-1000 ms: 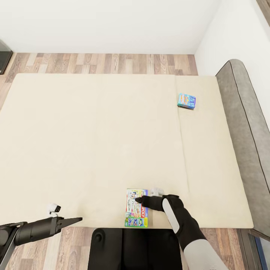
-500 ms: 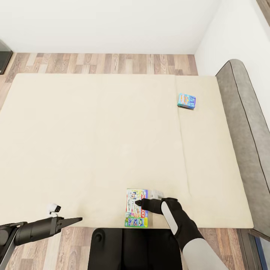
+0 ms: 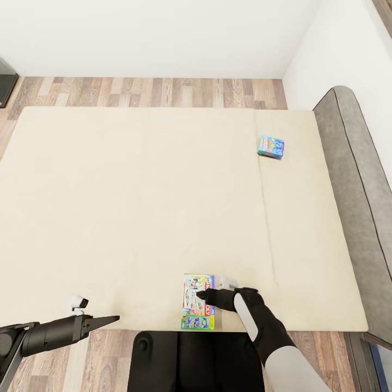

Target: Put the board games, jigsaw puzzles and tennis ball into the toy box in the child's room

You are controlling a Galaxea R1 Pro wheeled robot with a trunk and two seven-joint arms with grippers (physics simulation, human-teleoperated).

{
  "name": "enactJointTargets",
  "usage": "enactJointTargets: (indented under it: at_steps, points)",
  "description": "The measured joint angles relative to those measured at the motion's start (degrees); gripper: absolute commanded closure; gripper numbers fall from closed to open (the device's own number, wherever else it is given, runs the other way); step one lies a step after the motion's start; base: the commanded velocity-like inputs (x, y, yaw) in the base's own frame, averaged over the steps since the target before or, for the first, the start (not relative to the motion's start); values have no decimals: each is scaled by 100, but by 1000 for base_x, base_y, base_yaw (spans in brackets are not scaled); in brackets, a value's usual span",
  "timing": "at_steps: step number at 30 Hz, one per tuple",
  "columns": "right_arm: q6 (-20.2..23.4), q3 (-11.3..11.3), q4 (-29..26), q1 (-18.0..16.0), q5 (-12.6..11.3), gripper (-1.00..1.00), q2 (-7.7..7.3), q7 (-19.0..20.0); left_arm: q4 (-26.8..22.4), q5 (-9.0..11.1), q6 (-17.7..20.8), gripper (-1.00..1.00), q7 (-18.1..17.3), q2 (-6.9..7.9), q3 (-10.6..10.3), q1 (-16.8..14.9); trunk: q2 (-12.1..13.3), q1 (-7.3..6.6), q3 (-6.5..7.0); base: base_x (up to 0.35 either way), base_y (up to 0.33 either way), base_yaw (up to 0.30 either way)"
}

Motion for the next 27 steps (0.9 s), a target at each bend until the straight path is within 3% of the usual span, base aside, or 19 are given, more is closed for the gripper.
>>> enactJointTargets:
  at_steps: [9, 27]
  points:
    - [-306, -1, 200, -7, 1, -100, 0, 8, 0, 0, 0, -100, 0, -2, 0, 0, 0, 0, 0, 0, 0, 0]
    - [-351, -1, 258, -9, 2, -100, 0, 21, 0, 0, 0, -100, 0, -105, 0, 0, 0, 0, 0, 0, 0, 0]
